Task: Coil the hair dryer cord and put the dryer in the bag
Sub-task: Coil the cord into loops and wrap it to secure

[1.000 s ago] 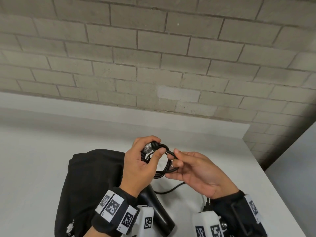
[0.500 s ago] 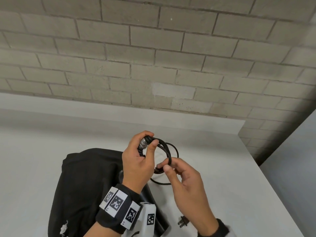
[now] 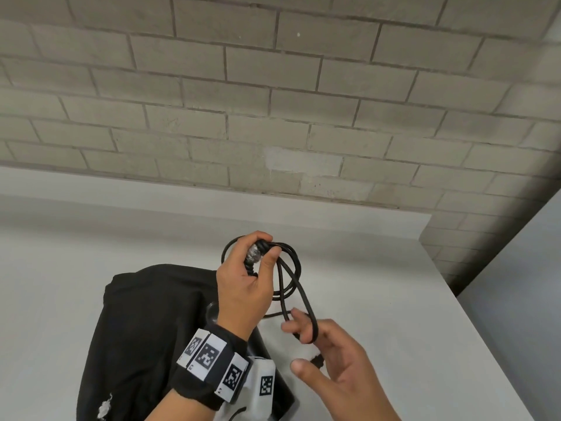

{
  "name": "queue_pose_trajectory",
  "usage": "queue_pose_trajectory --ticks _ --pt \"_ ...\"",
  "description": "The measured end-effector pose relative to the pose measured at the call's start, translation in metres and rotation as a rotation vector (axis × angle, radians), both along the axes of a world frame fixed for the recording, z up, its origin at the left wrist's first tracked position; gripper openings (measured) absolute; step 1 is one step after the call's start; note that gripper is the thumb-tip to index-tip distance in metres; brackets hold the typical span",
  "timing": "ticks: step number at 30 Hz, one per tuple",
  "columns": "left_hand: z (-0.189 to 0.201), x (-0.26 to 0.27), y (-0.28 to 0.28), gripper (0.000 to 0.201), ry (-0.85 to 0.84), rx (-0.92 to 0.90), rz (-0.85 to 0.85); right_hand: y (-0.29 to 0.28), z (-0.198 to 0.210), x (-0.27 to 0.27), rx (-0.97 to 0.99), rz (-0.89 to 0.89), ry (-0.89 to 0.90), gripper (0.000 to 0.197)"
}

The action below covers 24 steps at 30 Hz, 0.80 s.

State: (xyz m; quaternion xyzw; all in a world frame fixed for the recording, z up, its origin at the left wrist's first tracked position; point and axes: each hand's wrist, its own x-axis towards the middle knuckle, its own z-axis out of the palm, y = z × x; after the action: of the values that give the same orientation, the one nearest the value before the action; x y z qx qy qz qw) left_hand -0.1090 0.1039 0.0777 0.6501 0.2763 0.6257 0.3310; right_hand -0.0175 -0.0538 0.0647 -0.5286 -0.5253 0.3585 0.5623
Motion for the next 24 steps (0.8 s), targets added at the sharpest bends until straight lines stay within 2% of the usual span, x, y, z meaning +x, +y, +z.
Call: queue_pose_trajectory --ticks 3,7,9,13,15,20,22,24 --pt "0.0 0.001 0.002 0.012 -0.008 -0.013 0.015 -0.008 -0.004 -0.001 -0.007 -0.043 0.058 0.014" --pt "0.0 0.001 0.003 0.013 0.002 -0.011 -0.003 -0.023 -0.009 0.013 -0.037 -0.013 0.19 0.041" --pt "-0.002 0.003 0.001 0.014 0.012 -0.003 -0.023 -0.028 -0.009 0.022 -0.076 -0.012 0.205 0.043" --pt "-0.002 0.007 0.0 0.012 0.002 0.0 -0.029 -0.034 -0.012 0.029 -0.125 0.007 -0.022 0.017" --pt "-0.003 0.007 0.0 0.012 -0.023 -0.007 -0.049 -0.034 -0.017 0.025 -0.073 0.011 -0.155 0.02" --pt "-0.005 0.008 0.001 0.01 -0.049 -0.008 -0.03 -0.032 -0.029 0.021 0.146 -0.122 -0.348 0.021" --pt "-0.004 0.007 0.002 0.009 -0.063 -0.009 -0.014 -0.035 -0.029 0.023 0.158 -0.123 -0.432 0.015" --pt "-0.002 0.005 0.006 0.009 -0.083 -0.024 0.007 -0.045 -0.028 0.027 0.076 -0.186 -0.395 0.012"
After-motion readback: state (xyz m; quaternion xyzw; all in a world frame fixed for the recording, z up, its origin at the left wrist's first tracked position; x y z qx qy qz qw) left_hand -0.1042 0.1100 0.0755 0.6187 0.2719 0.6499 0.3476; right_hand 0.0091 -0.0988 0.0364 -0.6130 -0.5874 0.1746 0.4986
